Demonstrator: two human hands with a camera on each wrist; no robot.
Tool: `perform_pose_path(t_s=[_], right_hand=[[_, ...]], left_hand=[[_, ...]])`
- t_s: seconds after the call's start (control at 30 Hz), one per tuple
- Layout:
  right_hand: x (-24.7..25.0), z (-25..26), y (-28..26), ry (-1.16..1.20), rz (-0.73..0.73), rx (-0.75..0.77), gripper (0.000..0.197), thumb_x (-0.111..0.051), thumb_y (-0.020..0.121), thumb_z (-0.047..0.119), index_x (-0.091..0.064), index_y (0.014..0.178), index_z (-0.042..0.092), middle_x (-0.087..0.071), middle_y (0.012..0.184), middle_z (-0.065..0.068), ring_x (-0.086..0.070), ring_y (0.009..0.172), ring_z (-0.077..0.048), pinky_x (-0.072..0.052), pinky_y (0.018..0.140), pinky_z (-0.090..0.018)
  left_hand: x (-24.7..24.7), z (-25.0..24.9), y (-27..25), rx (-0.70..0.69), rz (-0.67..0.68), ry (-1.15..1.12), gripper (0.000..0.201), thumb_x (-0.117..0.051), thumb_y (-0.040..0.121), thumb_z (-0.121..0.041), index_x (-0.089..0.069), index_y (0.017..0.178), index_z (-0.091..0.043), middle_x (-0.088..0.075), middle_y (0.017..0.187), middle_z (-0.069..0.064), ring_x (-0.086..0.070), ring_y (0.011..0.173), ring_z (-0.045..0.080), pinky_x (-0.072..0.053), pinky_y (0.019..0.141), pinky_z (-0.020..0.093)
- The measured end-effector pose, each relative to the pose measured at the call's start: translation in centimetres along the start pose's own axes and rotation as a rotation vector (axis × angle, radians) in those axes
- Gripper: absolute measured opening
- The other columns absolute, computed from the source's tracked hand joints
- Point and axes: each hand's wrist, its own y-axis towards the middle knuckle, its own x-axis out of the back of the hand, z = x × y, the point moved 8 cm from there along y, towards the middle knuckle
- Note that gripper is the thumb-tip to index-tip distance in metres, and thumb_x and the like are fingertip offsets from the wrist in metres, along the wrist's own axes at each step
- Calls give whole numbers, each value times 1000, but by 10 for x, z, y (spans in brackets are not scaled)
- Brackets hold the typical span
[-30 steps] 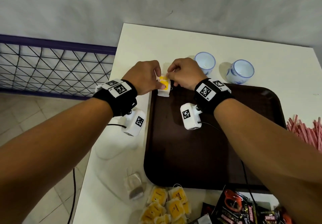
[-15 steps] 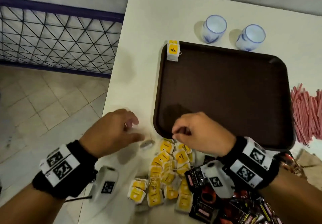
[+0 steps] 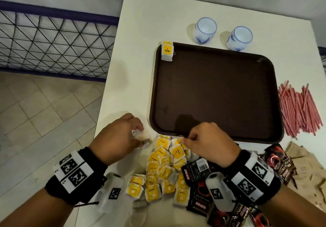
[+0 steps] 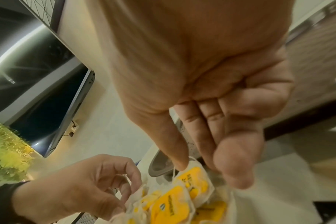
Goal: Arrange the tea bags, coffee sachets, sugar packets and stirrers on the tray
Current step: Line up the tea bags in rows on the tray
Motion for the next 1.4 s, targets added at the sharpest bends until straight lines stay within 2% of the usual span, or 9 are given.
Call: perform_pose_path(t_s=[0.2,0.3,0.43,0.67,0.8,0.97,1.1,1.27,1.4], right_hand=[[-8,-1,-5,21,10,-24,32,-58,94,40,-72,76,16,-66,63,-1,-62,52,-15,-55,54,-33],[-16,0,-6,84,-2,-18,24,-59,94,36,-76,86,21,-70,72,4,-62,56,-10,-52,54,-28],[-19,-2,-8,223,-57,2,12,-66,90,31,-74,85,26,-68,71,10,-64,60,-7,-58,62,-35],[6,-2,-11,392,-121,112,15,-70,79,13,-65,69,23,-65,66,8,-60,57,-6,-50,55,-24],[17,-6,-2,401,-171,137,17,-71,72,12,-57,65,20,-66,67,0,-63,57,-12,-51,53,-33],[28,-1,12,425,-181,186,20,-71,74,3,-62,73,21,-66,68,1,-64,59,-14,-52,55,-30],[29,-4,28,490,-135,187,20,-75,79,8,-70,80,27,-69,75,7,-63,64,-6,-55,61,-26],[31,-2,42,504,-83,162,9,-72,84,20,-68,79,27,-69,69,-9,-65,60,-31,-52,54,-45],[39,5,60,555,-45,182,15,-64,89,7,-63,82,21,-71,72,-5,-71,59,-16,-55,61,-40]], left_hand=[[-5,-3,2,21,41,-56,40,-79,76,-18,-56,105,-33,-66,82,-10,-60,73,9,-50,69,32],[-1,-8,4,-45,33,-56,26,-77,80,-23,-65,101,-31,-63,78,-13,-56,69,1,-44,63,21],[10,-15,6,-125,-9,-115,14,-80,80,-32,-74,92,-29,-67,83,-10,-60,74,6,-49,70,27],[37,-34,15,-217,-51,-404,40,-75,86,-11,-68,112,-40,-49,73,-6,-46,64,12,-40,59,16],[48,-50,37,-260,-46,-309,20,-80,83,-17,-74,93,-34,-73,91,-10,-63,77,14,-49,69,19],[52,-61,75,-255,46,-220,35,-70,88,-1,-70,114,-25,-74,84,-6,-71,84,7,-53,81,21],[66,-72,103,-324,17,-92,22,-67,90,-3,-76,101,-20,-71,84,-11,-69,79,7,-51,79,20],[84,-77,143,-360,-25,62,11,-71,89,-15,-79,95,-20,-65,105,-3,-62,95,15,-47,88,32],[98,-80,176,-309,-52,107,18,-71,89,-15,-76,106,-17,-67,95,-4,-59,90,14,-41,80,24]])
